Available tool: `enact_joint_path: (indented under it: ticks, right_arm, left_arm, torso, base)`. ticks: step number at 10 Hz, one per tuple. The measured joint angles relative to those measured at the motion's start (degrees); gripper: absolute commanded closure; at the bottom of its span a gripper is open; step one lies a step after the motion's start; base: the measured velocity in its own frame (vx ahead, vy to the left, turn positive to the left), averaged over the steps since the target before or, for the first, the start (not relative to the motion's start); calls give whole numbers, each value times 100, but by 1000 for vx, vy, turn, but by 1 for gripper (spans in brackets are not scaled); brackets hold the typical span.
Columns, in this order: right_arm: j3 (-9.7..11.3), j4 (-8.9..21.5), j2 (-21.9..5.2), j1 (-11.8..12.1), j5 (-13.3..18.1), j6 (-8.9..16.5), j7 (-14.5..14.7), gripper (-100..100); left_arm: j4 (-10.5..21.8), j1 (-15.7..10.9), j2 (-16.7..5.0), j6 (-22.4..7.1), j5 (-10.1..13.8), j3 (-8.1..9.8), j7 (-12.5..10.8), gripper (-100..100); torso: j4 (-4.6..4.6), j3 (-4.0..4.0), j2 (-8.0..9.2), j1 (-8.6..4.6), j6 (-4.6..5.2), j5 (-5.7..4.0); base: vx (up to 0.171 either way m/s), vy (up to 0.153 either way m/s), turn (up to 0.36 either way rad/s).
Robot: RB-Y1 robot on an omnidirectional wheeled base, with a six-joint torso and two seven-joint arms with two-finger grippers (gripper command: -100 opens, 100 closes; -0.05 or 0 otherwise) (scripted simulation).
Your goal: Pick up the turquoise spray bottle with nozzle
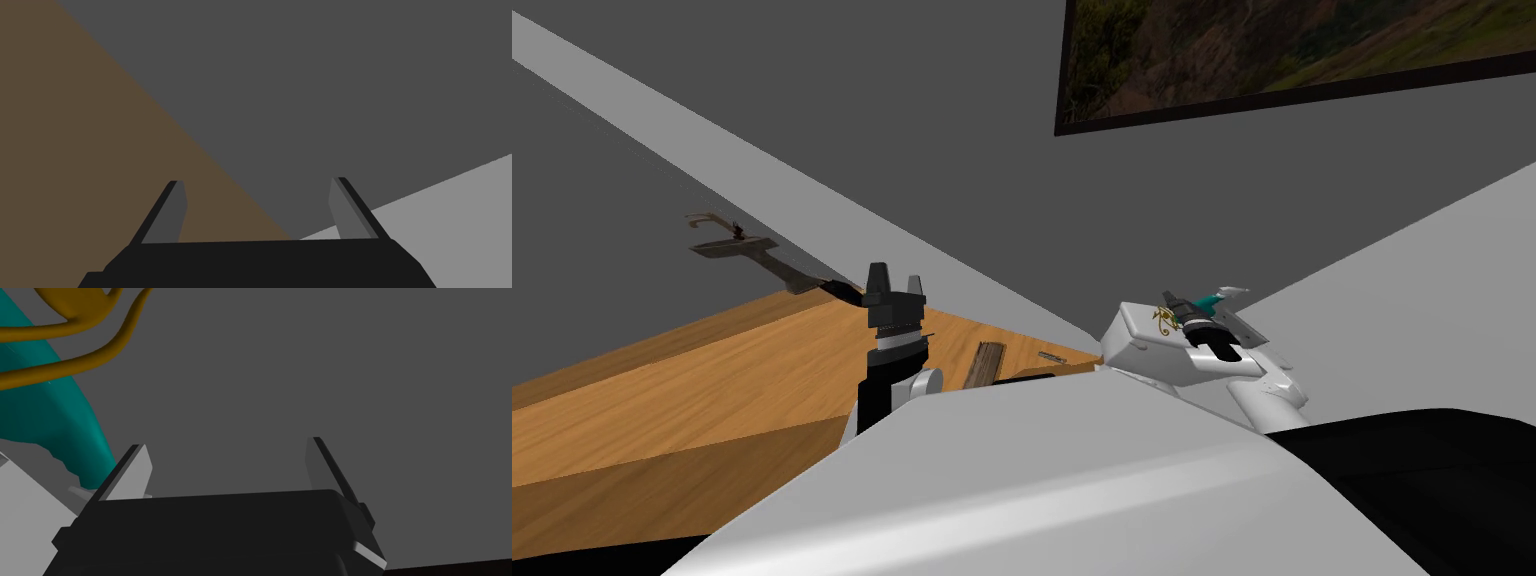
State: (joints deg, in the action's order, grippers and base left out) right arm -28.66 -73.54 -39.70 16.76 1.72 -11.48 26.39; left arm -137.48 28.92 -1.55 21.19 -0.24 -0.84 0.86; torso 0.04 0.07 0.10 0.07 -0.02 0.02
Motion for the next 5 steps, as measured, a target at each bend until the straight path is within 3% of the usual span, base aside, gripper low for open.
enact_joint_path:
  ticks: [3, 5]
  right_arm:
    - [-69, 524, -294, -123, -1, 168, 140, -100]
    - [-133, 999, -529, -279, 32, 280, 321, -100]
  left_arm:
    - [0, 1, 0, 0, 0, 1, 0, 0]
    - [0, 0, 0, 0, 0, 0, 0, 0]
  torso:
    - [-1, -2, -3, -9, 7, -2]
    - [0, 1, 3, -3, 1, -1]
  base:
    - [-8, 29, 56]
    - [-26, 38, 153]
